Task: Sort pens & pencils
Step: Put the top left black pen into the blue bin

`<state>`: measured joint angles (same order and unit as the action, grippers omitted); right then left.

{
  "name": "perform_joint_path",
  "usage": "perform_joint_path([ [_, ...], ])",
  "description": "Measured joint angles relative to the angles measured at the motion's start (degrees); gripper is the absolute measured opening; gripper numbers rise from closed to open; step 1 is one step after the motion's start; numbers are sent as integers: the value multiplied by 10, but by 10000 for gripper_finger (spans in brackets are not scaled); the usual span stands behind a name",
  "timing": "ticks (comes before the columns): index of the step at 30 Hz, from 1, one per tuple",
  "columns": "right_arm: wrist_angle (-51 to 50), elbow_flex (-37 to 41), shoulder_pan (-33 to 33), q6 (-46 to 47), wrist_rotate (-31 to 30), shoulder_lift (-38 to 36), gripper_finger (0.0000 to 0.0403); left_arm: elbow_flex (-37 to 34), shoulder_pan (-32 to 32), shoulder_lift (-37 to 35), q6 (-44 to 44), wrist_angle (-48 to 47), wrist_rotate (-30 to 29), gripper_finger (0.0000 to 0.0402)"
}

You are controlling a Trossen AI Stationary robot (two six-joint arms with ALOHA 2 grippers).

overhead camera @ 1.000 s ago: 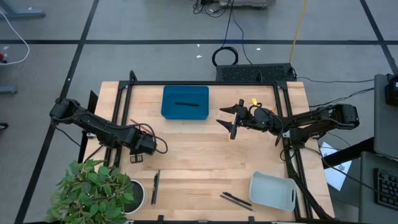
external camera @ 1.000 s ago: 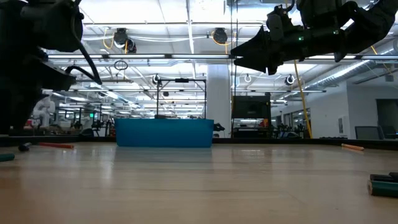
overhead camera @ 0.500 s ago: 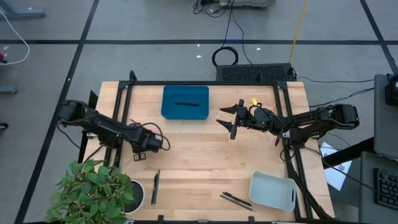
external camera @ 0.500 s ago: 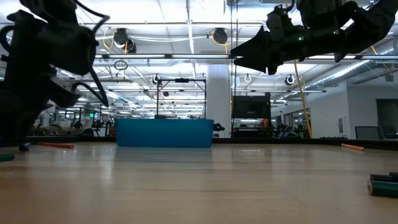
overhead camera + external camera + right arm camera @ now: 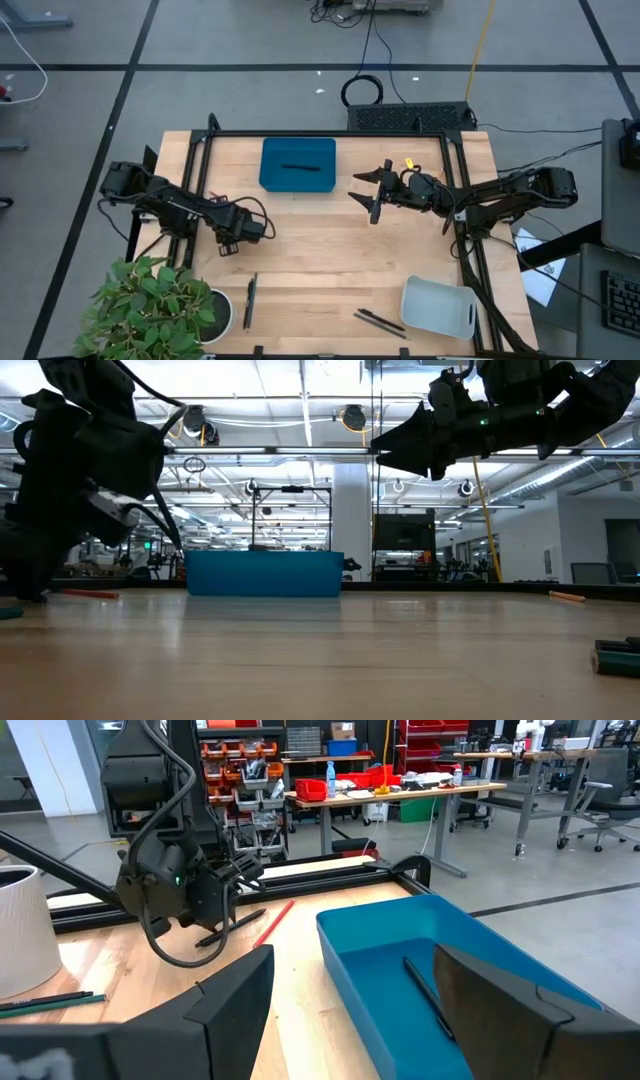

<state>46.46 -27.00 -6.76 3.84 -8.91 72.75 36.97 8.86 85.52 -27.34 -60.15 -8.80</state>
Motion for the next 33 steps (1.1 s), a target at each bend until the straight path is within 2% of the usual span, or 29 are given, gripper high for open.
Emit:
perform_joint_path([
  [5,0,0,0,0,0,0,263,0,0,-1,41,30,-18,154],
  [17,0,0,0,0,0,0,263,4,-30,-1,44,39,-20,154],
  [23,0,0,0,0,0,0,263,39,-61,0,82,90,-22,154],
  [33,0,0,0,0,0,0,263,46,-86,0,117,73,-3,154],
])
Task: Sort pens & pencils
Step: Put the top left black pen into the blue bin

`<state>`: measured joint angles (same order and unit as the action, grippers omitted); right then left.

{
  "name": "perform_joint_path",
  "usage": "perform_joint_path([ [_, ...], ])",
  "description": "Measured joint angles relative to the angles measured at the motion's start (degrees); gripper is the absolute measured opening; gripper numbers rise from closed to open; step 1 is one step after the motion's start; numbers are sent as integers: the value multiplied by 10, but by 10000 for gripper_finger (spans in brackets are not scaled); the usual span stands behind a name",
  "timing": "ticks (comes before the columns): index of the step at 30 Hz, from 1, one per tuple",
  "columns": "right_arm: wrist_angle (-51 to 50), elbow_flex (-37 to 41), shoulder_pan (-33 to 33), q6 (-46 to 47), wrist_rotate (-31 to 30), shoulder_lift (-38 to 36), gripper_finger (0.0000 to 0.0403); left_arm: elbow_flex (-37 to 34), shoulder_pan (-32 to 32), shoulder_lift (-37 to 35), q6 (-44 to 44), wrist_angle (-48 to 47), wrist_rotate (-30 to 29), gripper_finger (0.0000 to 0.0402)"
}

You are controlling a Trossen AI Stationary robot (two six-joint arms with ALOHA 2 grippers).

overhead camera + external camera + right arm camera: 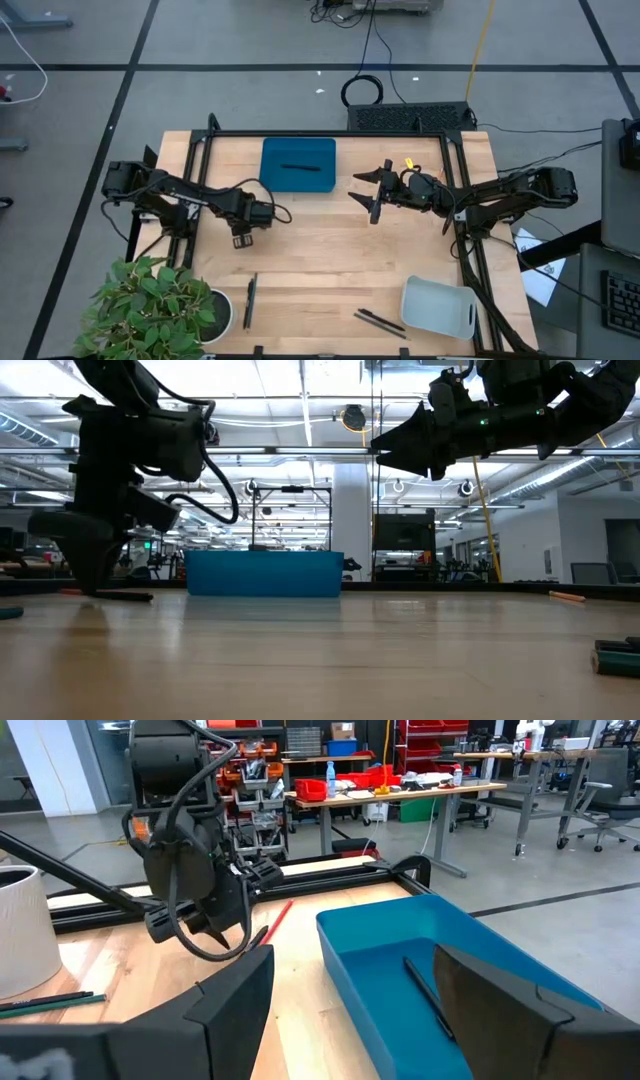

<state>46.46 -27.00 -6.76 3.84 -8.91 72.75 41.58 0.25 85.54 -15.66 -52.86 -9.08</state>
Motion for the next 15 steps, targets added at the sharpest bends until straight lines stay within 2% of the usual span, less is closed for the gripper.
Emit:
perform_joint_path([
  [5,0,0,0,0,0,0,263,0,1,0,8,7,13,154],
  [10,0,0,0,0,0,0,263,1,15,0,66,115,47,154],
  [15,0,0,0,0,0,0,263,2,27,0,116,118,3,154],
])
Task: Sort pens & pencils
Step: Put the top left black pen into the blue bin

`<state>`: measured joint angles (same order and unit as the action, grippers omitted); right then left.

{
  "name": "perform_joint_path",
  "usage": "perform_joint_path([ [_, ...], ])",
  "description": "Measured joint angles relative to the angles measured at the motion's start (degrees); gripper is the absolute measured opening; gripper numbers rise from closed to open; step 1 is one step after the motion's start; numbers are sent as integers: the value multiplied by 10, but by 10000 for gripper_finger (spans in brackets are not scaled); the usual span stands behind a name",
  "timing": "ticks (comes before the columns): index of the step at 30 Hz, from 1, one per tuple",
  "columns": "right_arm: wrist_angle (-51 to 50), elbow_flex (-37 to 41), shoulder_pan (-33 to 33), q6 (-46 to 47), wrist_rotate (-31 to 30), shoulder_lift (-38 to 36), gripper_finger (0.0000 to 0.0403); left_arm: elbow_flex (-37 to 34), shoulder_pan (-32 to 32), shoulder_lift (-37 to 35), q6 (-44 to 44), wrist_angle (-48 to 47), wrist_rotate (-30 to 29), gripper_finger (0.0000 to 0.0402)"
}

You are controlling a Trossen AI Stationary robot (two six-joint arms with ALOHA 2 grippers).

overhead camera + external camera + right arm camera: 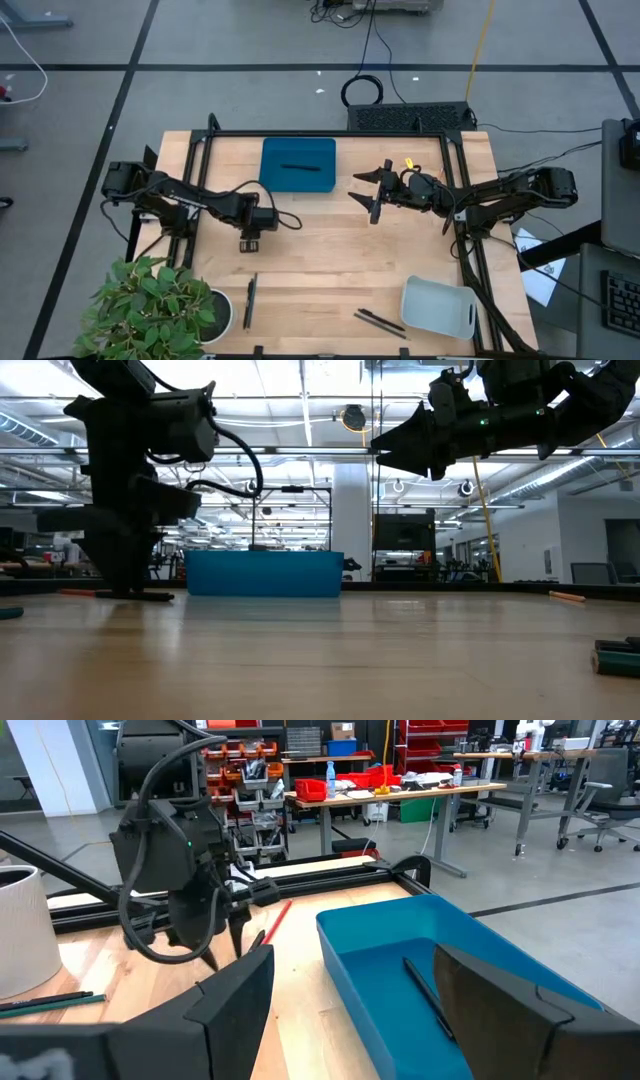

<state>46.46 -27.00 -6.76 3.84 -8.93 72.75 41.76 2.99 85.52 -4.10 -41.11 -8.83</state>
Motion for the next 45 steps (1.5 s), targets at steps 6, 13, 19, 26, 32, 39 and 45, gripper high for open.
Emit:
perform_joint_path([
  [6,0,0,0,0,0,0,263,0,1,0,18,-5,-10,154],
  [13,0,0,0,0,0,0,263,24,1,0,44,-14,-46,154],
  [19,0,0,0,0,0,0,263,16,-4,0,53,-29,-28,154],
  [26,0,0,0,0,0,0,263,1,-33,0,69,-14,-28,154],
  [32,0,0,0,0,0,0,263,1,-51,1,88,-3,2,154],
  [39,-5,0,1,0,0,0,263,3,-59,26,99,6,7,154],
  [45,-12,0,1,12,0,0,263,3,-60,36,105,5,9,142],
])
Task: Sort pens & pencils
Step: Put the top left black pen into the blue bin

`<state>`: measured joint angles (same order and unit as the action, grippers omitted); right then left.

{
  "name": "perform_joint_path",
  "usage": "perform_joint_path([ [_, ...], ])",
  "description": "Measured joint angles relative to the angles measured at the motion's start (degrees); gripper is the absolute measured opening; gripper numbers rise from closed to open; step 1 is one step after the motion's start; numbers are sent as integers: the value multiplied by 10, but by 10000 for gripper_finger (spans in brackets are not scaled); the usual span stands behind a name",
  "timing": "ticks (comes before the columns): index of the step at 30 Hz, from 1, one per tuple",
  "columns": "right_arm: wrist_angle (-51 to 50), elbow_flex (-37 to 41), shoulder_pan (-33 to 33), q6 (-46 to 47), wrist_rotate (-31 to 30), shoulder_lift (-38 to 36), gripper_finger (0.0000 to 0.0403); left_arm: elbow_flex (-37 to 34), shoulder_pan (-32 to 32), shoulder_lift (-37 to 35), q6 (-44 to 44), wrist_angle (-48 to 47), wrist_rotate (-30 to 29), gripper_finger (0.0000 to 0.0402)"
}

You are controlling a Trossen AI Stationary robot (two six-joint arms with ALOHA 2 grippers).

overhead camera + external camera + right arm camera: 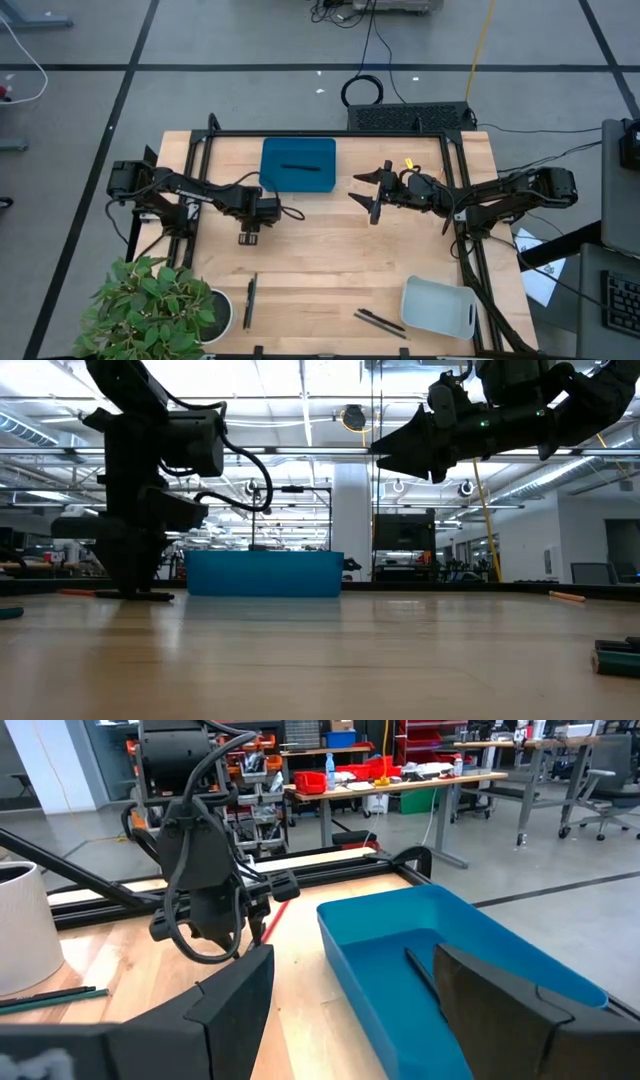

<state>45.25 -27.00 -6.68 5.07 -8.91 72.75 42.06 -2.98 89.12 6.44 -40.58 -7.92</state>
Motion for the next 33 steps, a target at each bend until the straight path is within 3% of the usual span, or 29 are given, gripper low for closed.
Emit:
perform_joint_path([
  [8,0,0,0,1,0,0,263,-1,0,0,6,-1,21,21],
  [16,1,0,0,1,0,0,263,28,0,5,-12,-29,32,27],
  [27,-1,0,0,1,0,0,263,139,9,-3,-6,-56,57,14],
  [33,-8,0,0,1,0,0,263,144,14,-55,12,101,50,14],
])
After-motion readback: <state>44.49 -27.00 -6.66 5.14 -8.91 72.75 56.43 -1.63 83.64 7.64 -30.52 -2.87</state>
